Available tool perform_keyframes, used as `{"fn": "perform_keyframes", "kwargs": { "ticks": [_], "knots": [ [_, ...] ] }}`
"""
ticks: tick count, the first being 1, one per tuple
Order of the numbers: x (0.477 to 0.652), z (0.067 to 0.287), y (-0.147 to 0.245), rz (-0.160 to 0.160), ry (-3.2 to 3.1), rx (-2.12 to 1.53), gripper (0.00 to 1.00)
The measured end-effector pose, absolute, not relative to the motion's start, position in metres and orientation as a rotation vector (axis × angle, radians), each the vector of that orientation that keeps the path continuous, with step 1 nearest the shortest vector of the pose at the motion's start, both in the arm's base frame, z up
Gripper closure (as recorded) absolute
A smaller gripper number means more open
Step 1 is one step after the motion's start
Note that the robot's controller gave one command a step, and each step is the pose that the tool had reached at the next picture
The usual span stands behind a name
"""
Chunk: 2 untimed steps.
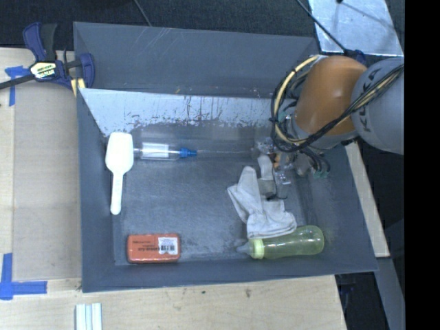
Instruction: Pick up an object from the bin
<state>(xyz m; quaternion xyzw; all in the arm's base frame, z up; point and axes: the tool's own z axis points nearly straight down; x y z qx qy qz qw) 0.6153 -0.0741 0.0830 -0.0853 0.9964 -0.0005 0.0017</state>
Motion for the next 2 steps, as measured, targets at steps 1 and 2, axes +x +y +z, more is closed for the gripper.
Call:
{"fn": "perform_keyframes", "kwargs": {
  "ticks": [1, 2],
  "knots": [
    [0.6147, 0.0828, -0.0745, -0.002, 3.129, -0.269, 1.00],
    [0.6147, 0.0828, -0.0745, -0.002, 3.129, -0.269, 1.00]
  ]
}}
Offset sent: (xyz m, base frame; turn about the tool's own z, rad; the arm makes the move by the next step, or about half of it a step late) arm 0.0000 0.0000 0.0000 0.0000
